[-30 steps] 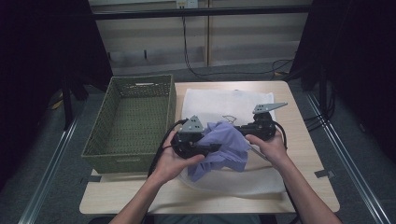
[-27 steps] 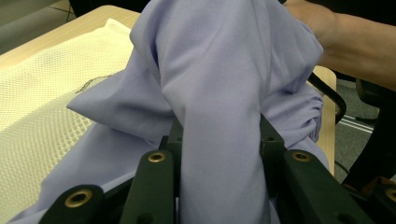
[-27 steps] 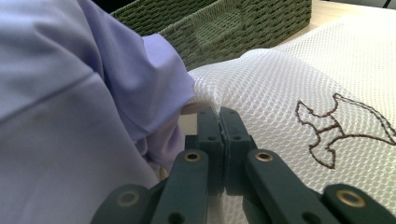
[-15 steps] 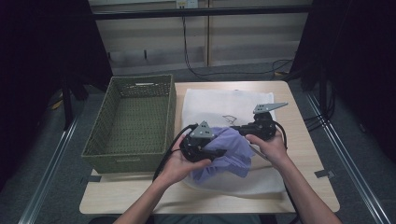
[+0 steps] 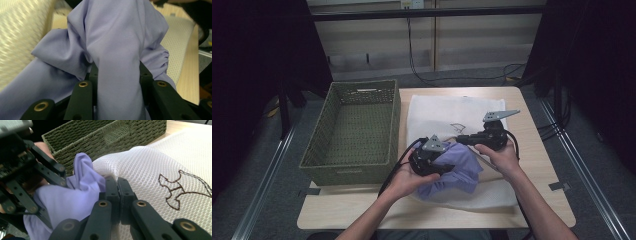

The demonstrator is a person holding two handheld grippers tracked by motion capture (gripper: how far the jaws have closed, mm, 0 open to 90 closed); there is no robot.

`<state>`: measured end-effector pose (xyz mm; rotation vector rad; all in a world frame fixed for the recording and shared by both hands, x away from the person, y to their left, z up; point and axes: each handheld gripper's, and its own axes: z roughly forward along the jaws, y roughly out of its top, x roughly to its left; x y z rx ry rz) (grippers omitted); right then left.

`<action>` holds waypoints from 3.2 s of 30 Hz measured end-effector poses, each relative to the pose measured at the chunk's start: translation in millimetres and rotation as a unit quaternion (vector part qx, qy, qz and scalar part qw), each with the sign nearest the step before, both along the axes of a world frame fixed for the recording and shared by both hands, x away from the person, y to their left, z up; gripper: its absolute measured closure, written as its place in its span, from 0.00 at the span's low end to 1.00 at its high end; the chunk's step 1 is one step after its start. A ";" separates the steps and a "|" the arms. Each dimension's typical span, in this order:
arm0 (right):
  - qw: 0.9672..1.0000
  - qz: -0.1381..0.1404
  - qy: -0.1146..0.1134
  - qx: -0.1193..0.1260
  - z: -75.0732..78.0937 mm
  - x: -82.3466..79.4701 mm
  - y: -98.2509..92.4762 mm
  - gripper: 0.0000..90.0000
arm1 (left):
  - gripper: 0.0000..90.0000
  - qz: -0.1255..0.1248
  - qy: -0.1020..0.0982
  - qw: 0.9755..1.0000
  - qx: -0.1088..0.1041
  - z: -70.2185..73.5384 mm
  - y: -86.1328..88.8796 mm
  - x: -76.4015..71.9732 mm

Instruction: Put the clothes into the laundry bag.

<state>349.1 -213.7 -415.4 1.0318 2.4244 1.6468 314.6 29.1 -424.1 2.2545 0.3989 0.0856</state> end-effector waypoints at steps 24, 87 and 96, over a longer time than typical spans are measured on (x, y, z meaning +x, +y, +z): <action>1.000 0.000 -0.002 -0.001 0.5 -0.2 -0.9 0.99 | 0.72 0.004 0.017 0.999 0.046 -25.4 -3.1 13.7; 0.999 0.015 0.018 -0.028 -13.5 -6.7 3.6 0.99 | 0.29 0.002 0.002 0.999 0.032 -43.5 50.8 -33.9; 0.999 0.016 0.018 -0.032 -13.8 -7.4 3.8 0.99 | 0.26 0.002 -0.004 0.998 0.064 -53.9 45.3 -30.6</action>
